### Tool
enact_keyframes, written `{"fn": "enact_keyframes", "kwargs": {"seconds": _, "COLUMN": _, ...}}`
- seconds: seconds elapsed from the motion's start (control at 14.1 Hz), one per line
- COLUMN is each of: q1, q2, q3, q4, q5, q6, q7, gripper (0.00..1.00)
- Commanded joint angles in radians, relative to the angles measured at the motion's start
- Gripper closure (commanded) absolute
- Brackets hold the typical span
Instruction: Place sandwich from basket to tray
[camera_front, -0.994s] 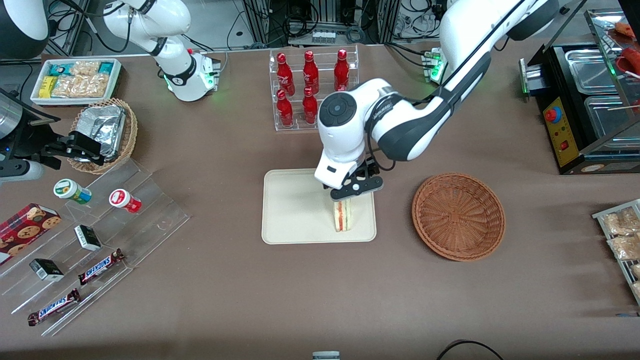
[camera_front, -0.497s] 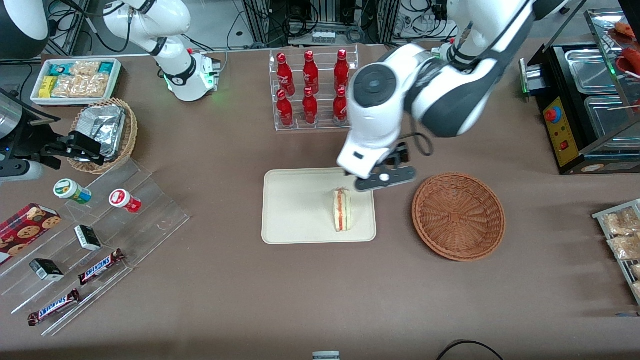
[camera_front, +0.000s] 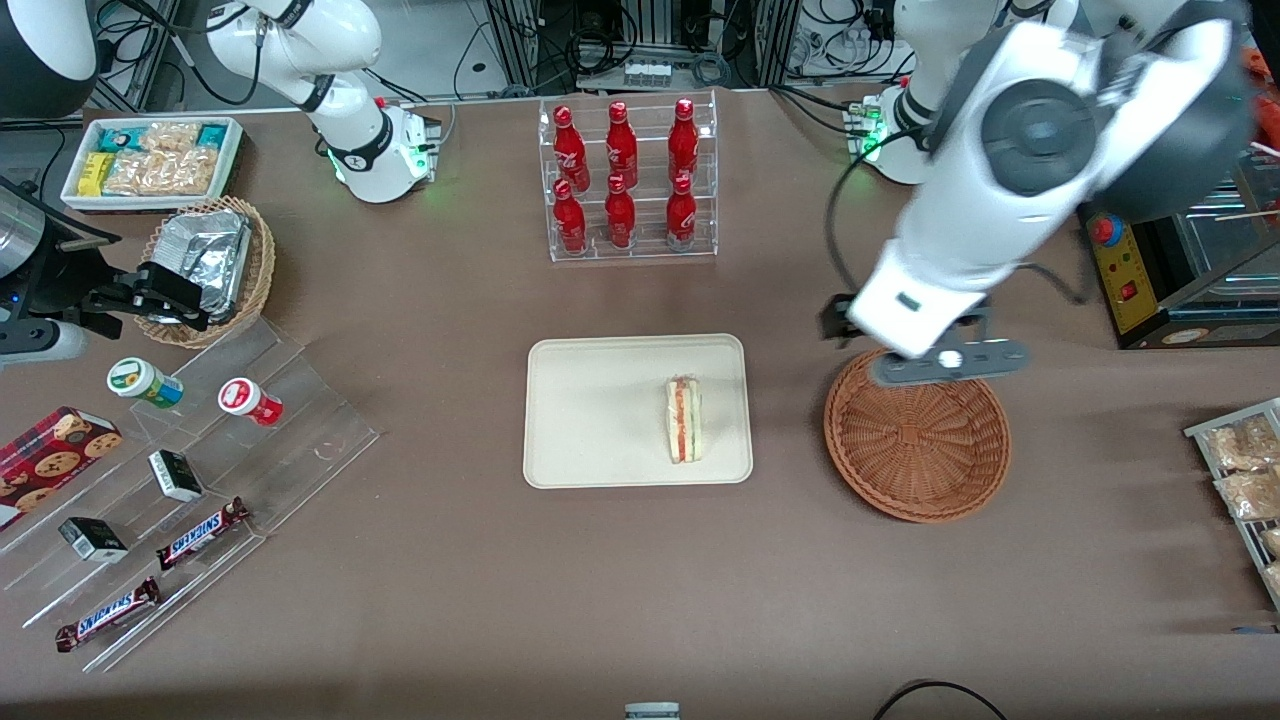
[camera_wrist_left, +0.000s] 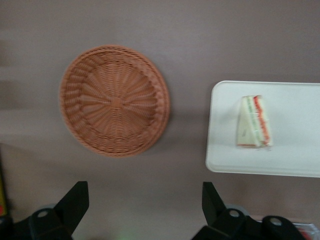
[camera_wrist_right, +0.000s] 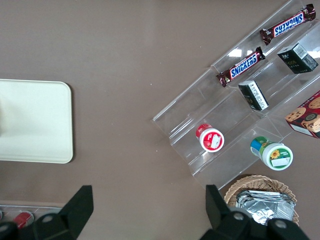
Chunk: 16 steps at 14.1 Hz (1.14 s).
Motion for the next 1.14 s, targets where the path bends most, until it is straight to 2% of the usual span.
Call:
{"fn": "enact_keyframes", "kwargs": {"seconds": 0.0, "q1": 0.012, "q2": -0.047, "q3": 0.074, "q4": -0.008, "q5": -0.040, "q6": -0.059, "q7": 0.128, "gripper": 0.00}}
{"fn": "enact_keyframes", "kwargs": {"seconds": 0.14, "q1": 0.054, "q2": -0.072, "q3": 0.077, "q4": -0.008, "q5": -0.040, "q6": -0.125, "q7": 0.287, "gripper": 0.00}}
{"fn": "enact_keyframes", "kwargs": {"seconds": 0.35, "q1": 0.060, "q2": -0.107, "q3": 0.161, "q4": -0.007, "q5": -0.045, "q6": -0.202, "q7": 0.462, "gripper": 0.00}}
{"fn": "enact_keyframes", "kwargs": {"seconds": 0.64, "q1": 0.074, "q2": -0.151, "q3": 0.172, "q4": -0.013, "q5": -0.047, "q6": -0.300, "q7": 0.525, "gripper": 0.00}}
{"fn": "enact_keyframes", "kwargs": {"seconds": 1.06, "q1": 0.074, "q2": -0.242, "q3": 0.186, "q4": -0.126, "q5": -0.045, "q6": -0.303, "q7": 0.536, "gripper": 0.00}}
